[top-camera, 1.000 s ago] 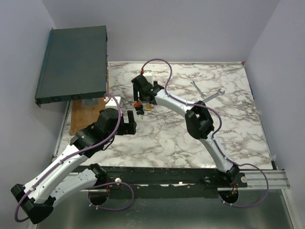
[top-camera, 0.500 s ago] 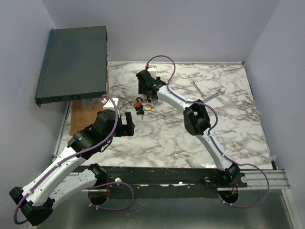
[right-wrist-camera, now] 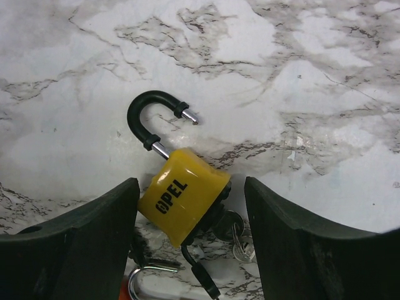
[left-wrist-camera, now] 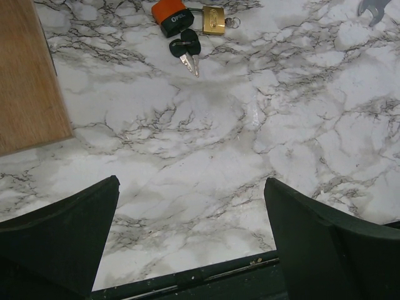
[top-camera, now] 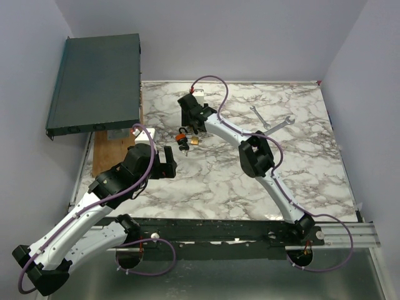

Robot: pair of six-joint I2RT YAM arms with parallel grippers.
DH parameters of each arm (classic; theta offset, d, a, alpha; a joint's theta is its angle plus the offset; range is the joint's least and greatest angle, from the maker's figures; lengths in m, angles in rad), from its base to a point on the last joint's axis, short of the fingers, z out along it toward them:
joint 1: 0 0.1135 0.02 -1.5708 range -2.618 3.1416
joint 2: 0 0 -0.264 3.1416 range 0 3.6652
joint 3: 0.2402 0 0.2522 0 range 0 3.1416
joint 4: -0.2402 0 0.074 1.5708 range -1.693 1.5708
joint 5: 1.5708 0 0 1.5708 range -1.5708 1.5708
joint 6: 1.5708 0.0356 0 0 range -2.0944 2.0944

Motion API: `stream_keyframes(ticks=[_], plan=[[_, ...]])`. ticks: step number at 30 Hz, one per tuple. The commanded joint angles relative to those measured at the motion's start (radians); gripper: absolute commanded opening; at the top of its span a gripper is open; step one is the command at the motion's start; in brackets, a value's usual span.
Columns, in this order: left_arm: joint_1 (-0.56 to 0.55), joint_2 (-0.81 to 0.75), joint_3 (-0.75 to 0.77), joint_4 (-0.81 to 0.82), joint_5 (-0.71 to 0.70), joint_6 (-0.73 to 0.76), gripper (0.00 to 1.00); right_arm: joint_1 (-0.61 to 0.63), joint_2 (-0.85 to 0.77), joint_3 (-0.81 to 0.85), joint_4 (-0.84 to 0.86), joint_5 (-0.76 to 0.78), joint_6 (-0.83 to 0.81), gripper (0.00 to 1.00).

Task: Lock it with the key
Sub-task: Pick up the lock from the center of the board.

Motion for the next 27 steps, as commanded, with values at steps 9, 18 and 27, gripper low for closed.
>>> stream_keyframes(ticks=[9, 18, 27], plan=[[0.008, 0.016, 0.026, -0.023, -0.001, -0.019, 0.98, 0.002, 0.028, -0.02, -0.004, -0.003, -0.035, 0.45], [0.014, 0.048, 0.037, 0.005, 0.039, -0.025, 0.98, -0.004, -0.162, -0.192, 0.061, 0.019, -0.049, 0.18], [0.021, 0.047, 0.067, 0.091, 0.109, 0.089, 0.95, -0.005, -0.467, -0.501, 0.159, -0.047, -0.053, 0.12]])
